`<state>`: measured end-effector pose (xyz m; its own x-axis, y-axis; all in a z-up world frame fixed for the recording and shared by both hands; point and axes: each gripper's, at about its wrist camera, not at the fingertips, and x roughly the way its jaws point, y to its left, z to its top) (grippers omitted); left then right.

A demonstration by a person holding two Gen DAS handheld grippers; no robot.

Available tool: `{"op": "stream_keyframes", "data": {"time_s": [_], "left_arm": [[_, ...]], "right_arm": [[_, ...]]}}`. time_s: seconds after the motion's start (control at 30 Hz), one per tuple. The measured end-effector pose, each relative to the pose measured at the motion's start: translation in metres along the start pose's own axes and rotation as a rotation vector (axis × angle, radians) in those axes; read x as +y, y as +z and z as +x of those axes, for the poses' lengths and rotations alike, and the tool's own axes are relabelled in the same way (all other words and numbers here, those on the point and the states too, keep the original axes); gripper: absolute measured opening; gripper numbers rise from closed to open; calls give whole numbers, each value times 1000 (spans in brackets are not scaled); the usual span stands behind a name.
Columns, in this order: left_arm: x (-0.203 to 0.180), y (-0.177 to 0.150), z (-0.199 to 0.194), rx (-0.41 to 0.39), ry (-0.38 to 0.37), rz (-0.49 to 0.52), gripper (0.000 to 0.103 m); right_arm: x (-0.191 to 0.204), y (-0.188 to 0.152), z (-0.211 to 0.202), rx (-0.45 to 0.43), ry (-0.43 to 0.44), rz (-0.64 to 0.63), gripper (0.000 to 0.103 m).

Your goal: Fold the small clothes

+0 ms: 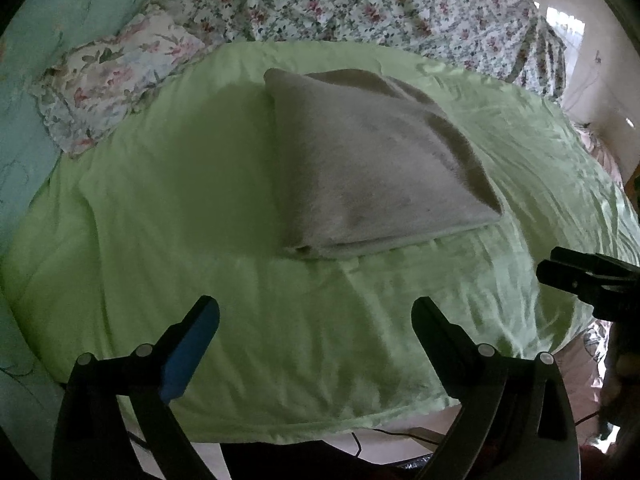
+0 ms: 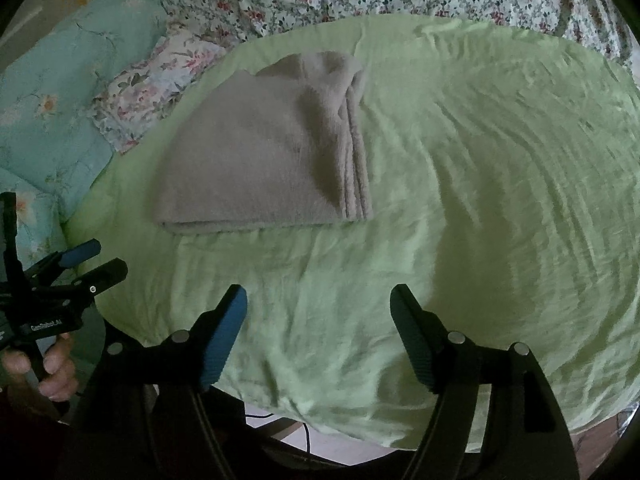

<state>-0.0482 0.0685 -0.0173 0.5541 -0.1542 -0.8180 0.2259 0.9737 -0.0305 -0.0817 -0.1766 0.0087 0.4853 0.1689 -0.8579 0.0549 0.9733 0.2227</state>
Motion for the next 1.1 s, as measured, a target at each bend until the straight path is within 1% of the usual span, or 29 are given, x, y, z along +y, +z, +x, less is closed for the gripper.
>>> {"op": "stream_keyframes", "data": {"time_s": [0.13, 0.2, 0.27, 0.33, 0.4, 0.47, 0.6, 0.9, 1.1], "left_arm": [[3, -1, 11, 28, 14, -23, 97], [4, 0, 15, 39, 17, -31, 97], [5, 1, 17, 44, 25, -36, 97], [4, 3, 17, 40, 34, -38, 98], [4, 6, 16, 32, 31, -35, 101], [3, 10, 16, 24, 23, -32, 102], [1, 19, 14, 16, 13, -27, 102], [-14, 43, 9, -35, 91, 36, 102], [-17, 52, 13, -41, 101, 51, 102]], "right_arm": [[1, 0, 9, 16, 4, 7, 78], [3, 0, 14, 24, 11, 5, 83], [3, 1, 17, 29, 16, -1, 90], [4, 4, 19, 31, 18, -11, 92], [5, 7, 19, 25, 15, -18, 94], [6, 10, 20, 16, 13, -21, 97], [7, 18, 21, 10, 8, -44, 98], [14, 42, 25, -6, 34, -87, 99], [18, 58, 31, 1, 27, -119, 99]]}}
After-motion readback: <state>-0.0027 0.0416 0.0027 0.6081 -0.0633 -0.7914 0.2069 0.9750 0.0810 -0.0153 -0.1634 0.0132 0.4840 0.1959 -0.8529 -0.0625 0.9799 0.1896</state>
